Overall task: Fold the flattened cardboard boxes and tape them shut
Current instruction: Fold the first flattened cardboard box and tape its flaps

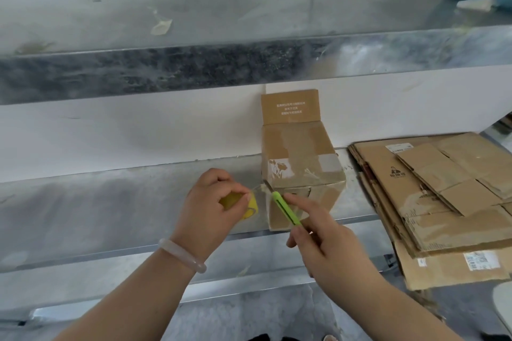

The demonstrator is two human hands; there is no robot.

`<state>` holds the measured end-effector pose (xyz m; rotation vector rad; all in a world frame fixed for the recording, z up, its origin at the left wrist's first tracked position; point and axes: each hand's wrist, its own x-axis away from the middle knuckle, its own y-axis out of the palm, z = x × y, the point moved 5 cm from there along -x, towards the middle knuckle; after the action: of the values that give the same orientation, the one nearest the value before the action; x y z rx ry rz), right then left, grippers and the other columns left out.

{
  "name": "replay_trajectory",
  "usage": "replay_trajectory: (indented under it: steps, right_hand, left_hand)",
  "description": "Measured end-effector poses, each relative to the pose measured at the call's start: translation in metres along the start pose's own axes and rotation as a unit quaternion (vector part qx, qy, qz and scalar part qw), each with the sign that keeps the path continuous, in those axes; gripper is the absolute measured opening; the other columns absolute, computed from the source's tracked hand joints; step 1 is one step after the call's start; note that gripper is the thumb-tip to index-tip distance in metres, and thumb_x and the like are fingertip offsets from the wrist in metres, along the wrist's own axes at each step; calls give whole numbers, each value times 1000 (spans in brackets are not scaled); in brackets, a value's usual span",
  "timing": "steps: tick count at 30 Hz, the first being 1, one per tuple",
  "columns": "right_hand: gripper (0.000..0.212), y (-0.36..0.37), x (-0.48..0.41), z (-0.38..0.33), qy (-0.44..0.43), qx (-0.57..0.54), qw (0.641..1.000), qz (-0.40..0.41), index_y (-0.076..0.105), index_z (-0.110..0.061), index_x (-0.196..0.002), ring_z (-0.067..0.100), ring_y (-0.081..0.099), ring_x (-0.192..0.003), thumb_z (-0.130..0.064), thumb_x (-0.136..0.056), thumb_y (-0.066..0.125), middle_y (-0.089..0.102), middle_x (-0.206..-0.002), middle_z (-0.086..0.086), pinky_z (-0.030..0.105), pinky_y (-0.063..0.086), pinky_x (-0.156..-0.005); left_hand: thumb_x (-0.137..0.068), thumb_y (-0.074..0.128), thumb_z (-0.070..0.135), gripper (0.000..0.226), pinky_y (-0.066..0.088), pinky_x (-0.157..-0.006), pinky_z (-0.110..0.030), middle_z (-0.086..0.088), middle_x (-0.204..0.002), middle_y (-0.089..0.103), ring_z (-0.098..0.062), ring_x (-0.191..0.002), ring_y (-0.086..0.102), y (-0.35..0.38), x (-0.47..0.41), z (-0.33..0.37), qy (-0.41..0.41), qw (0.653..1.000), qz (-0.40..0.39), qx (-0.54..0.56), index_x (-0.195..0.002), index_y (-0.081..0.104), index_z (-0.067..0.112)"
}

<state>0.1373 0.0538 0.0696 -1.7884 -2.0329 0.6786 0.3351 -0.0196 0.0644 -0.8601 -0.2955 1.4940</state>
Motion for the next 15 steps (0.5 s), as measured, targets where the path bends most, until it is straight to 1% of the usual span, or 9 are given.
replay_trajectory:
  steps: [2, 5, 9, 12, 14, 15]
  right_hand:
    - [56, 6, -4, -5, -13, 65, 998, -5, 31, -68, -130, 3, 58, -65, -25, -99, 48, 64, -85, -17, 18, 48, -60]
    - [58, 15, -9, -10, -24, 130, 991, -4, 19, -64, -138, 8, 58, -73, -27, -100, 43, 57, -85, -18, 30, 53, -68]
    - [56, 23, -18, -6, -3, 215, 976, -13, 15, -55, -147, 12, 50, -67, -26, -103, 36, 43, -78, -11, 29, 46, -60]
    - [51, 25, -16, 8, 43, 250, 966, -55, 24, -48, -147, 14, 49, -72, -24, -103, 34, 39, -77, -10, 30, 47, -65]
    - [52, 26, -11, 13, 35, 245, 965, -82, 20, -49, -149, 14, 50, -77, -26, -104, 34, 43, -83, -8, 31, 48, -70]
    - [52, 26, -8, 13, 19, 240, 966, -92, 18, -50, -149, 13, 50, -77, -28, -104, 34, 44, -86, -9, 31, 48, -69]
  left_hand:
    - [-79, 77, 22, 7, 32, -74, 2, 19, -93, 51, 8, -93, 50, 1, 0, 1, -2, 1000, 3, 1, -80, 75, 28]
    - [-78, 77, 22, 5, 31, -74, 2, 18, -93, 50, 8, -92, 50, 3, 1, 5, 4, 1000, 5, 5, -80, 75, 26]
    - [-78, 76, 21, 2, 33, -74, 1, 18, -91, 48, 8, -91, 49, 3, 0, 13, 16, 1000, 19, 2, -79, 75, 22]
    - [-79, 75, 17, 1, 31, -76, 2, 11, -93, 50, 10, -90, 48, -7, -9, 10, 6, 998, 62, -5, -80, 75, 18]
    - [-81, 74, 17, 1, 31, -77, 1, 7, -96, 51, 5, -85, 47, -14, -16, 3, 12, 997, 65, -25, -81, 74, 17]
    - [-81, 74, 17, 1, 32, -78, -2, 6, -97, 51, 3, -85, 47, -15, -19, -1, 18, 997, 58, -42, -82, 74, 17]
